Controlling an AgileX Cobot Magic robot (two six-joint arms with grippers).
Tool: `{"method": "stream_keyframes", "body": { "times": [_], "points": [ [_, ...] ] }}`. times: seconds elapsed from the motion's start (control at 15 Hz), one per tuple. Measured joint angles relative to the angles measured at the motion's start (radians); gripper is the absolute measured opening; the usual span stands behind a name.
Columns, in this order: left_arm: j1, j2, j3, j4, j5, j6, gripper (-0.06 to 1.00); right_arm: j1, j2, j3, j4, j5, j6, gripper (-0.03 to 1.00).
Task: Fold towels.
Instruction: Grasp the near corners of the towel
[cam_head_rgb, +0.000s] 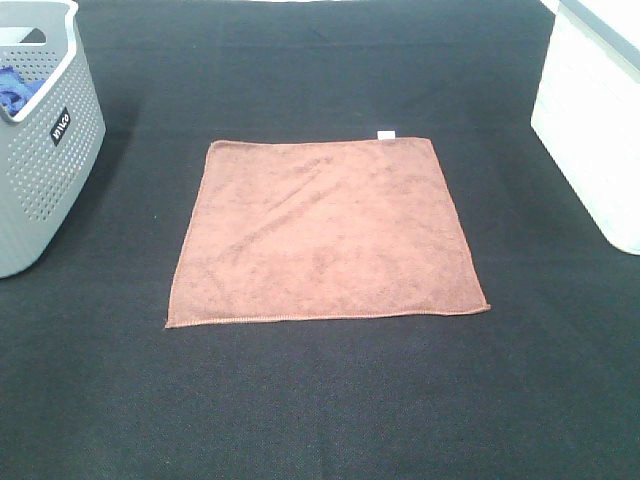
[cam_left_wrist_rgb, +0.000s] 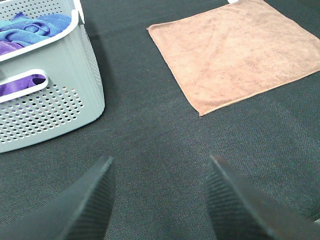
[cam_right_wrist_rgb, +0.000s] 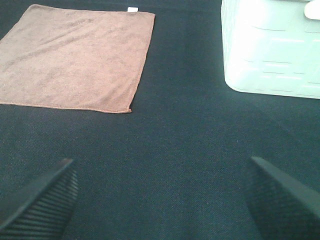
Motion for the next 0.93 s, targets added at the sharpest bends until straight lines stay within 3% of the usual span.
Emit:
{"method": "stream_keyframes", "body": {
  "times": [0.93],
  "points": [
    [0.0,0.0,0.0,0.0,0.0,0.0,0.53,0.0,0.0,0.0,0.0,0.0,0.0,0.85]
  ]
}}
